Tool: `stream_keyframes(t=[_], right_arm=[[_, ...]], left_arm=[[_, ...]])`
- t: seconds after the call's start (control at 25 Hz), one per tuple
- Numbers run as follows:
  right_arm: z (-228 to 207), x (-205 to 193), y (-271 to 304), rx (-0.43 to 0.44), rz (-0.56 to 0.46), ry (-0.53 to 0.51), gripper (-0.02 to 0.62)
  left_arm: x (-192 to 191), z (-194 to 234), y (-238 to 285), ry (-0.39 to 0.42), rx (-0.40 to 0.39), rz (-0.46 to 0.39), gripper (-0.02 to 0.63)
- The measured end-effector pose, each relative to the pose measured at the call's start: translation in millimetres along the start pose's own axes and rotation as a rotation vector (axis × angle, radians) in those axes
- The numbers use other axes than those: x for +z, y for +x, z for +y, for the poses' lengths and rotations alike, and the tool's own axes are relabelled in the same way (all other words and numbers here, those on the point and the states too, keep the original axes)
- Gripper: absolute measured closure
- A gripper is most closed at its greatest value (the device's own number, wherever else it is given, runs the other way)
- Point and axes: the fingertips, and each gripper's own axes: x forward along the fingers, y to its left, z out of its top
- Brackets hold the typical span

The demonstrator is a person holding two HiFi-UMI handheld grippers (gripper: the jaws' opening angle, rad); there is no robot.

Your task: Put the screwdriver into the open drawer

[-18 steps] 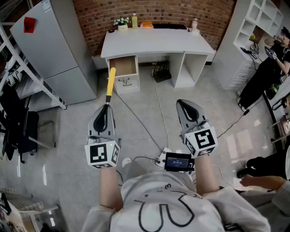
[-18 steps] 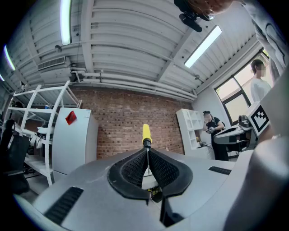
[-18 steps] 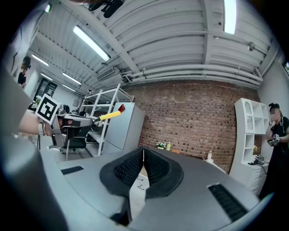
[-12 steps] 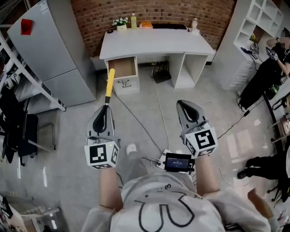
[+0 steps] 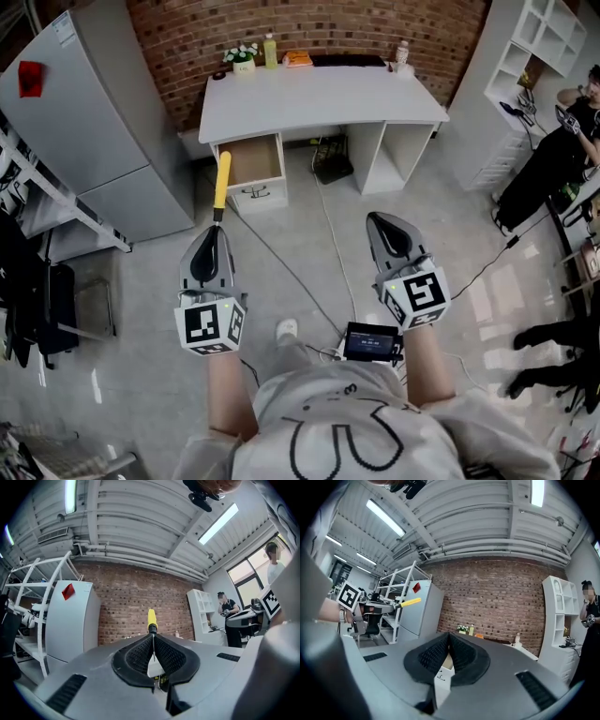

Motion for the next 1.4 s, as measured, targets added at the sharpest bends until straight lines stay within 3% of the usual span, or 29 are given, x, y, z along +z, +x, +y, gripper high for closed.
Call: stream_keyframes(t=[0.56,0.96,1.4], right_arm=[[-16.0,0.8,149.9,-0.079,0.011,0.017,0.575],[-25.9,-9.4,199.4,-0.102,0.030,0.024,0.575],[-50.8,-30.9,256.0,-0.073,0.060,0.029,0.575]], left_arm=[[-20.2,98.7,140.6,-0.002,-0.081,-0.010,0.584],[-41.5,120.8,186.6,-0.013,-0.119,0.001,0.584],[-64.7,140.7,241.2,-0.036,-0.096,0.028,0.584]])
